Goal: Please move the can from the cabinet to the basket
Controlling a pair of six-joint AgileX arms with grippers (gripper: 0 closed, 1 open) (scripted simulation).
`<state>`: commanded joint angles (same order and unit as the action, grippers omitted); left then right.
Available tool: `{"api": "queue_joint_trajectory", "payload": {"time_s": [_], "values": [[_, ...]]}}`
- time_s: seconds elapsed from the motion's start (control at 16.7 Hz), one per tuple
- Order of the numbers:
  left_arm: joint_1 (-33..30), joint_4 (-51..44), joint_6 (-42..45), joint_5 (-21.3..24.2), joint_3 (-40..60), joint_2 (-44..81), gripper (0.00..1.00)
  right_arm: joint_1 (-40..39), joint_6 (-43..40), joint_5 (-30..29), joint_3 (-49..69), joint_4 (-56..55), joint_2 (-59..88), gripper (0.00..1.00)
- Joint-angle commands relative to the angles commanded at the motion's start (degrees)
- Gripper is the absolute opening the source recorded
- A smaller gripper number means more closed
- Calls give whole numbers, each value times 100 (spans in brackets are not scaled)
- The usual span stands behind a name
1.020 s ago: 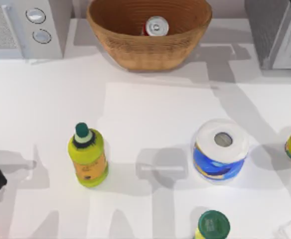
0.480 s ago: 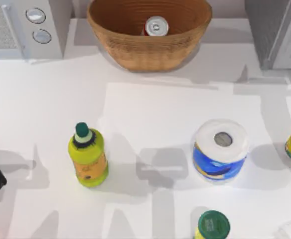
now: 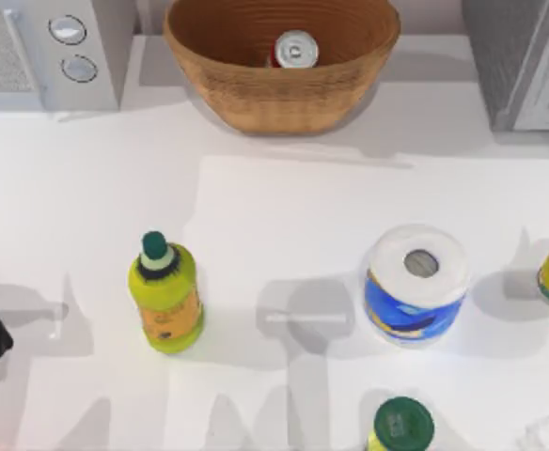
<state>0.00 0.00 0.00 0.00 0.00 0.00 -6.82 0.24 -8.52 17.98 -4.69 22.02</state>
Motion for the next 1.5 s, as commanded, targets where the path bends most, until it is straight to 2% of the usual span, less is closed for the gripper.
{"api": "queue_joint_trajectory", "payload": {"time_s": [0.24, 0.42, 0.9, 1.14, 1.5], "values": [[0, 0, 0, 0, 0, 0, 100, 429, -8, 494, -1237, 282, -1503, 100], [0, 0, 0, 0, 0, 0, 100, 644, -19, 797, -1717, 439, -2100, 100], [0, 0, 0, 0, 0, 0, 100, 670, -23, 847, -1786, 459, -2178, 100], [0, 0, 0, 0, 0, 0, 100, 1151, -11, 1331, -1600, -91, -1569, 100], [0, 0, 0, 0, 0, 0, 100, 2836, 34, 2981, -1003, -2108, 1045, 100]]}}
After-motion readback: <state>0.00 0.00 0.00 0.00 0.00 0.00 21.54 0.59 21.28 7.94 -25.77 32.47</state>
